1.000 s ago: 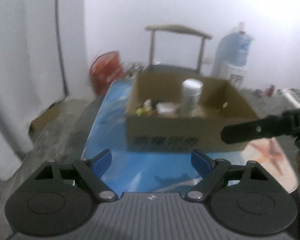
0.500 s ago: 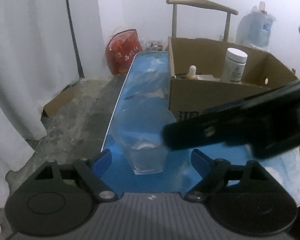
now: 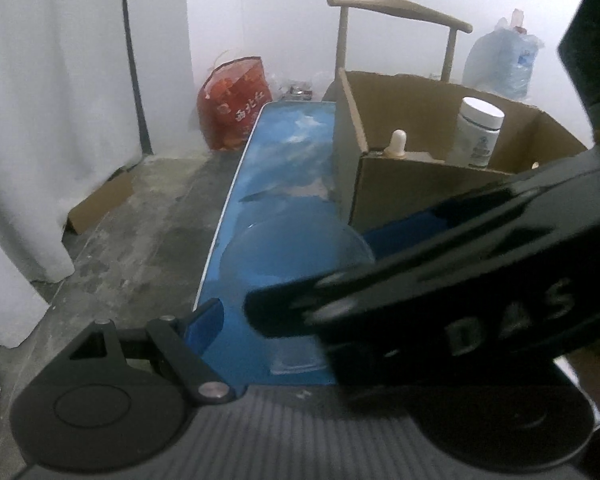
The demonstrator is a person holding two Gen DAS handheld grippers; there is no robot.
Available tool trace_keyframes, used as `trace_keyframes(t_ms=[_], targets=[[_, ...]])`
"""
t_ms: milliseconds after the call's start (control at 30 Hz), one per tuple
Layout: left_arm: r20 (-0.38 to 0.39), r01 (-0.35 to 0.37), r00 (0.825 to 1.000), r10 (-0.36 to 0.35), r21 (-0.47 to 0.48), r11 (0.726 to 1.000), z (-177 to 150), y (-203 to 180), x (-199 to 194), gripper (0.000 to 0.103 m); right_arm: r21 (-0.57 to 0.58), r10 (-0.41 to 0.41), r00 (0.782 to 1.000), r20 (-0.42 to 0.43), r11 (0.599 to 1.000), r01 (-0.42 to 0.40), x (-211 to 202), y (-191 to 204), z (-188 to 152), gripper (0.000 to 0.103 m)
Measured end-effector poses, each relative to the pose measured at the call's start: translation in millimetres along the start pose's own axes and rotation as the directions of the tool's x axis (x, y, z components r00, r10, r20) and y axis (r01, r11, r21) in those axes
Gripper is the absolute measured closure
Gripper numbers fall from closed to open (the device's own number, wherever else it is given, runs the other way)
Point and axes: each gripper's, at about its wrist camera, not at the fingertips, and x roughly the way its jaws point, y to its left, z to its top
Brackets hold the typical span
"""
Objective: Organize rigid objects
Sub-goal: 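Move the right tool down to the clear glass cup, then close the right tool on the clear glass cup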
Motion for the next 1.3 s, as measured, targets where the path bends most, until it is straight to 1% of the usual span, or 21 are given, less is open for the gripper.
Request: trace_keyframes(t_ms=[67,133,200,233,267,300,500,633,800,1033,1300], targets=[[0.002,0.007,1.000,-0.007,0.003,1.000,1,-3,2,0.016,-0.002,-0.009,1.000,-0.004,1.000,0.009,5,0,1,0.026],[-0.001,-0.011,1.000,0.011,0.018,1.000,1,-7,4,0.016,-0.004,-0.021,1.000,-0.002,1.000,0.021,10,-1,0,0.029],[-0.004,-0.013,1.000,0.013,0.024,1.000,1,-8,4,0.016,0.001,-0.027,1.000,0.003,1.000,0.027,9,-2,-2,0.034],[-0.007,-0.008,1.000,0.008,0.019,1.000,1,-8,3,0.016,0.006,-0.031,1.000,0.004,1.000,0.031,8,-3,-2,0.036],[-0.008,0.001,1.000,0.000,0.016,1.000,1,-9,2,0.016,0.010,-0.037,0.999,0.005,0.999,0.037,7,-4,-3,0.041],[-0.010,0.008,1.000,-0.008,0.013,1.000,1,-9,1,0.016,0.015,-0.041,0.999,0.006,0.999,0.041,5,-5,-4,0.043],[-0.013,0.017,1.000,-0.017,0.035,0.999,-3,-25,-3,0.016,0.041,-0.040,0.999,0.007,0.998,0.040,-6,-14,-12,0.043],[-0.015,0.048,0.999,-0.047,0.043,0.998,-6,-39,-8,0.016,0.060,-0.050,0.999,0.014,0.997,0.049,-16,-20,-23,0.042],[-0.019,0.092,0.996,-0.091,0.078,0.993,-10,-63,-14,0.016,0.101,-0.057,0.998,0.027,0.993,0.054,-42,-34,-44,0.042],[-0.030,0.173,0.985,-0.170,0.134,0.976,-11,-111,-16,0.016,0.212,-0.097,0.992,0.075,0.974,0.079,-93,-64,-81,0.042],[-0.035,0.262,0.965,-0.261,0.206,0.943,-7,-177,-7,0.016,0.340,-0.191,0.972,0.136,0.931,0.135,-153,-102,-118,0.042]])
